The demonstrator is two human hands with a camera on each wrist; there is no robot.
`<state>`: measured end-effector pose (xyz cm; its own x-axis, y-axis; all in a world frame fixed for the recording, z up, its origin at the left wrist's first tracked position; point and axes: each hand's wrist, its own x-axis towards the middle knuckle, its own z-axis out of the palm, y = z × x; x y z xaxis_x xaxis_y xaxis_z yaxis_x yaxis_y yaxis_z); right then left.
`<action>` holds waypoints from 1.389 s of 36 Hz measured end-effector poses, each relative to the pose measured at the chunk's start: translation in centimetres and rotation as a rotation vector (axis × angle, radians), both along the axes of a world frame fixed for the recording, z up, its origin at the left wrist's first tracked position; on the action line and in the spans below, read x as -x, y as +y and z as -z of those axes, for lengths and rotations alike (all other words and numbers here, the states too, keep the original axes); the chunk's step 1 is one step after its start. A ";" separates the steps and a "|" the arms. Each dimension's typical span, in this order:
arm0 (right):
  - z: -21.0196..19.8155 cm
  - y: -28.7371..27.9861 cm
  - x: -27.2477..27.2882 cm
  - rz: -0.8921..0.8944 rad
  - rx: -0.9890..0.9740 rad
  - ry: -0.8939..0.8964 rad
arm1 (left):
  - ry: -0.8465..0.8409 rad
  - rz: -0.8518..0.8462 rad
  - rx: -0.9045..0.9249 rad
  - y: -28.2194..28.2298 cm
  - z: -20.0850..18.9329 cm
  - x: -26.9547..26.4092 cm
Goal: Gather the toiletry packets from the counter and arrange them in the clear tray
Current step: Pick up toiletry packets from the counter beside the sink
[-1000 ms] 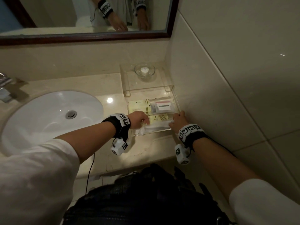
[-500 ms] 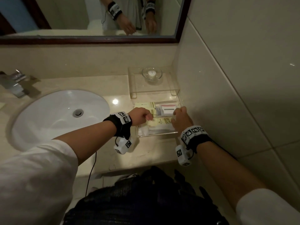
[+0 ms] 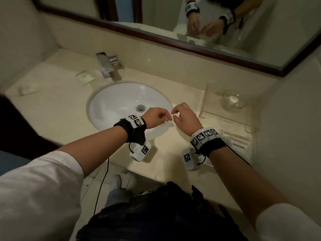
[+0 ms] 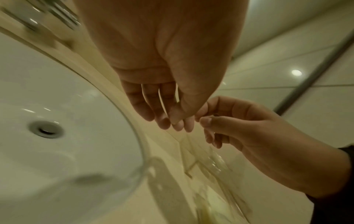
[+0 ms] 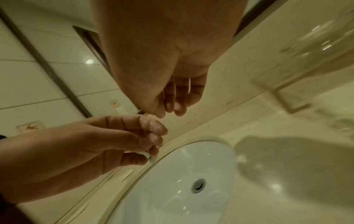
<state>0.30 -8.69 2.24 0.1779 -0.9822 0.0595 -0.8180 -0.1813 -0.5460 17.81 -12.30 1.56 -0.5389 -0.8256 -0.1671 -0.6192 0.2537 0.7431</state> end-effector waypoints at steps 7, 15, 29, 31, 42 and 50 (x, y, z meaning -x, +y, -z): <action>0.4 -5.3 -10.9 -0.172 -0.049 -0.027 | 0.013 -0.218 -0.009 -2.3 0.6 -11.4; 1.2 -11.4 -24.4 -0.216 -0.103 -0.002 | 0.007 -0.432 -0.060 -7.0 1.5 -24.8; 2.8 -20.0 -42.0 -0.260 -0.290 0.115 | -0.103 -0.927 -0.093 -14.2 4.2 -42.9; 3.0 -21.1 -44.1 -0.252 -0.308 0.112 | -0.124 -1.020 -0.128 -15.1 4.6 -45.3; 4.6 -26.2 -53.9 -0.192 -0.466 0.120 | -0.183 -1.326 -0.429 -18.2 6.5 -55.3; 6.1 -28.3 -59.2 -0.207 -0.549 0.174 | -0.222 -1.402 -0.480 -19.0 7.9 -57.0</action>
